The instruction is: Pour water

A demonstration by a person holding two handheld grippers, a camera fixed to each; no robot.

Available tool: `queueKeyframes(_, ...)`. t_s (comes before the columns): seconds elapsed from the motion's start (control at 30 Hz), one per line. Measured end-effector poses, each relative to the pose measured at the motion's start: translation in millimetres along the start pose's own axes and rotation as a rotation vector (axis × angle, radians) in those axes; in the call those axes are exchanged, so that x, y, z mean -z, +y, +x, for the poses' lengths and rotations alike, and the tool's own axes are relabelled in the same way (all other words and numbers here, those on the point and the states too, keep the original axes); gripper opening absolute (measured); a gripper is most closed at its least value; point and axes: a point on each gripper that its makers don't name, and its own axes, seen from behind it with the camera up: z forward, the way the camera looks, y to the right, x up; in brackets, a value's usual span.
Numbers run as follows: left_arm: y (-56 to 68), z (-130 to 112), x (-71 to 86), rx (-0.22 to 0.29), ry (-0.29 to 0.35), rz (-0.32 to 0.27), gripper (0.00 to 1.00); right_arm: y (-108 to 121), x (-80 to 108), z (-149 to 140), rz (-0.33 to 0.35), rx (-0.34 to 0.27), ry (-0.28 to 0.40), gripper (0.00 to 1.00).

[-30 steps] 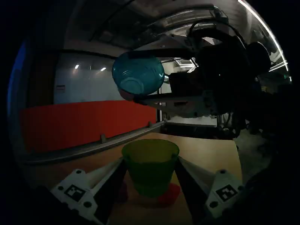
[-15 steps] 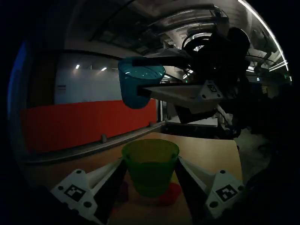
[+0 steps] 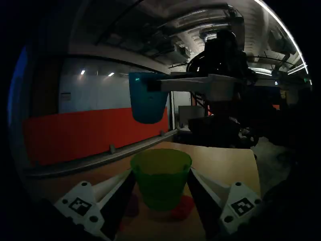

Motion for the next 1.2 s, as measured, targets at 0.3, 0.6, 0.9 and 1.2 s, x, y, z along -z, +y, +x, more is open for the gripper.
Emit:
queueKeyframes(0.3,-2.1,0.4,-1.1,-0.004,-0.004,0.004,0.84,2.6,2.2,-3.1,0.019,-0.15,0.005,0.91)
queueKeyframes(0.6,-7.9,-2.9,0.6,-0.013,-0.021,0.019,0.83,7.9,11.7,-8.5,0.008,-0.175,-0.001,0.91)
queueKeyframes(0.9,-21.0,-11.7,9.5,-0.02,-0.052,0.05,0.84,20.2,29.8,-25.2,-0.022,-0.192,-0.018,0.92)
queueKeyframes(1.2,-32.2,-28.5,21.3,-0.023,-0.092,0.079,0.84,36.6,51.7,-46.6,-0.071,-0.201,-0.033,0.92)
